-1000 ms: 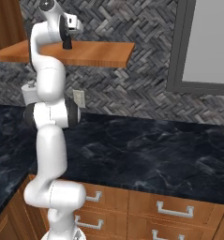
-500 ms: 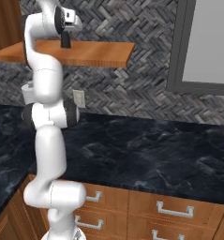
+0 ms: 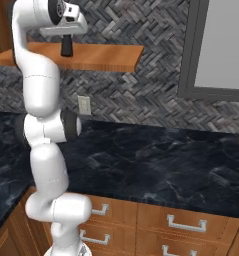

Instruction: Retrieve the shaker from the cabinet and place it next the steak on a plate on the dining table.

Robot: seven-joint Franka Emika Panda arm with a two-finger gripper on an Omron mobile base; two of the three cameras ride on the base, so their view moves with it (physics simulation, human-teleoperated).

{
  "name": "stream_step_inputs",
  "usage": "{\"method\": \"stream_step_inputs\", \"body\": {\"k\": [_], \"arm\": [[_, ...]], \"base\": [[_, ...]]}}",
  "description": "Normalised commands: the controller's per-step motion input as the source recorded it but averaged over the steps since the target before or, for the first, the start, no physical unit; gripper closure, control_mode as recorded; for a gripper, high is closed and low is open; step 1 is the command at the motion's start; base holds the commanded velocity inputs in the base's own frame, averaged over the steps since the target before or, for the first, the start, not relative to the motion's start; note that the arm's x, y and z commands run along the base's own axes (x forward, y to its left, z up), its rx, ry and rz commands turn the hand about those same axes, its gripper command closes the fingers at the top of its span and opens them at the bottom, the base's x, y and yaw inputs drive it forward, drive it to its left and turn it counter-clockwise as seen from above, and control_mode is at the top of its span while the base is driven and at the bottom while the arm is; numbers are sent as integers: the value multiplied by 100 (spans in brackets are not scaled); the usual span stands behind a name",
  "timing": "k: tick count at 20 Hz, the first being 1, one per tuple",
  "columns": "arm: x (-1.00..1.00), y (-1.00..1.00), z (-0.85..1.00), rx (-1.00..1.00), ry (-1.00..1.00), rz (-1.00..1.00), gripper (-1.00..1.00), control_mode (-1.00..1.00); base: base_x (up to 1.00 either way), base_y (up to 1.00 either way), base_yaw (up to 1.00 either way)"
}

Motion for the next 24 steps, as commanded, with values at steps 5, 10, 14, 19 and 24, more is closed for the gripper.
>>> {"method": "stream_step_inputs", "body": {"k": [5,10,14,19,24], "arm": [[-100,-35,-55,1,-8,1,100,-100],[-100,-39,-9,8,-23,4,100,-100],[-100,-37,-37,8,-20,4,100,-100],[-100,-29,-50,7,-15,6,100,-100],[-93,-8,-36,2,-15,6,100,-100]], "base": [[0,0,0],[0,0,0],[0,0,0],[0,0,0],[0,0,0]]}}
